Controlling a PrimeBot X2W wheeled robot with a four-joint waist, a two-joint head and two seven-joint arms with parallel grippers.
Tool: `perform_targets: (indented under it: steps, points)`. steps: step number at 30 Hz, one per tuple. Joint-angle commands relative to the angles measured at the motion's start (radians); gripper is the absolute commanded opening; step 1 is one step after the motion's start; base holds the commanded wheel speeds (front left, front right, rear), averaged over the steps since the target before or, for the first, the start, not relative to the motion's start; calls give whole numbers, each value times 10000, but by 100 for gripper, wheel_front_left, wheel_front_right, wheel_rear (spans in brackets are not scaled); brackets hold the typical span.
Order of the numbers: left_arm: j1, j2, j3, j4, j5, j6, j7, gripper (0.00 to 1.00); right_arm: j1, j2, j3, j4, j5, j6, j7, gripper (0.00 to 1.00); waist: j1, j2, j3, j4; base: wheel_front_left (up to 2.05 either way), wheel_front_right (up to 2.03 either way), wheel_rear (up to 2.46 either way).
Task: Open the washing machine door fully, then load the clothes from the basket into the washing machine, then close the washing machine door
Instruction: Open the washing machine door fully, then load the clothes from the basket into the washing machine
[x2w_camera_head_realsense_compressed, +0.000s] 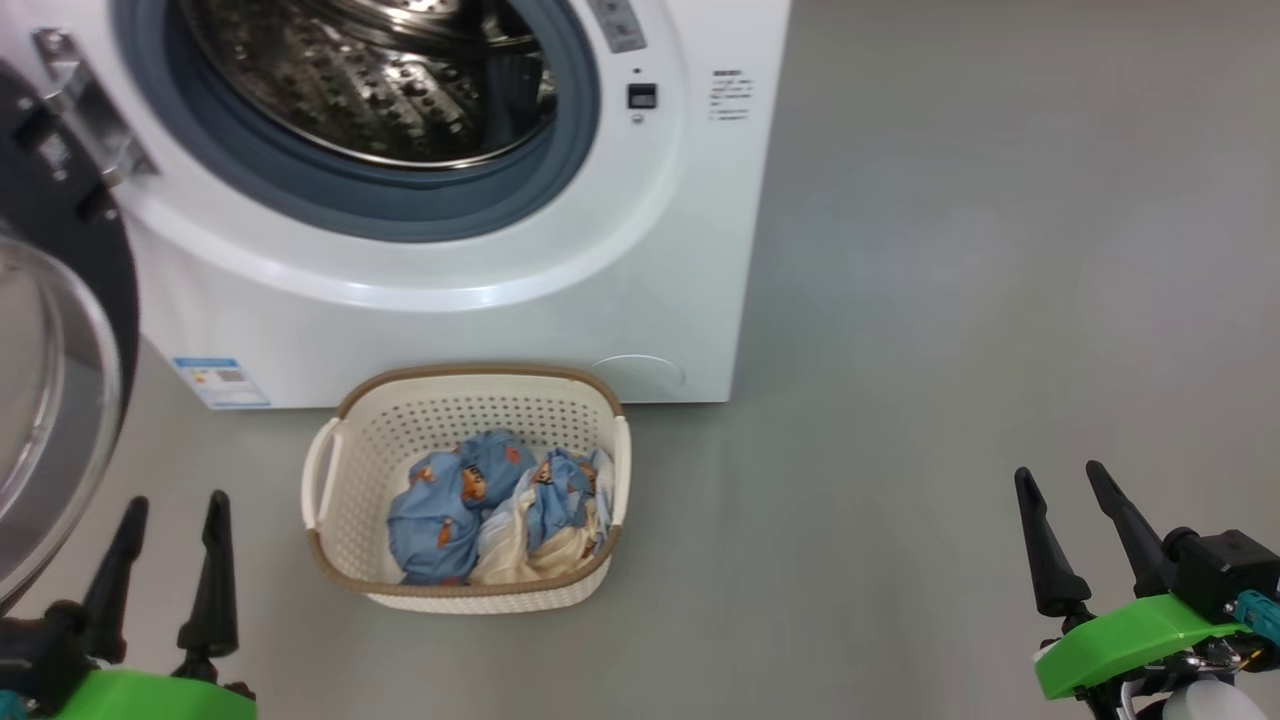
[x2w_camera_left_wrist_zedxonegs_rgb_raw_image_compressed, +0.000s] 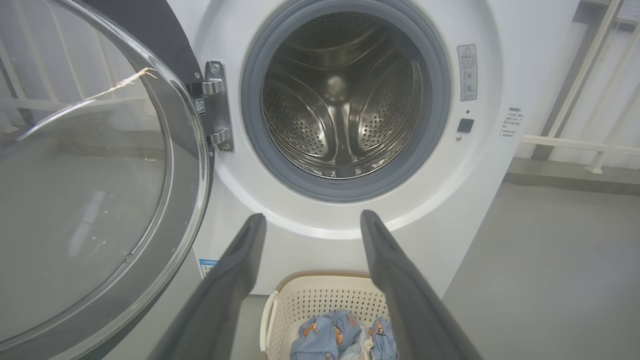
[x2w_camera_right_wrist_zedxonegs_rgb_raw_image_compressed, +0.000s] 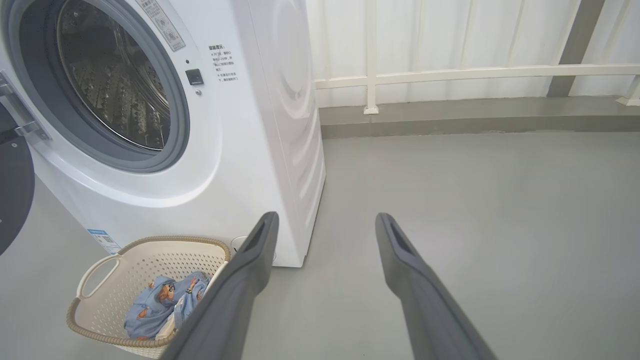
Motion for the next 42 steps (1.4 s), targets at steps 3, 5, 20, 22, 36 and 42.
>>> perform_targets:
  steps: [3, 5, 20, 22, 36, 42]
  points:
    - [19, 343, 163, -306, -126, 6, -65, 100, 41, -93, 221, -271, -16, 44, -122, 100, 0, 0, -2, -629, 0, 0, 0]
    - [55, 320, 116, -279, -162, 6, -65, 100, 58, -71, 247, -284, -17, 44, -122, 100, 0, 0, -13, -811, 0, 0, 0]
    - [184, 132, 80, -193, -293, 6, -65, 100, 159, 41, 200, -269, -1, 44, -122, 100, 0, 0, 10, -1406, 0, 0, 0]
    - [188, 137, 65, -181, -324, 6, -65, 100, 161, 49, 179, -281, -7, 44, -122, 100, 0, 0, 29, -1403, 0, 0, 0]
    - [18, 188, -32, -102, -441, 6, -65, 100, -28, 93, 133, -318, -40, 44, -122, 100, 0, 0, 217, -1295, 9, -18, 9]
    - [-91, 238, -67, -73, -499, 6, -65, 100, -112, 137, 185, -320, -52, 44, -122, 100, 0, 0, 335, -1271, 75, -103, 29]
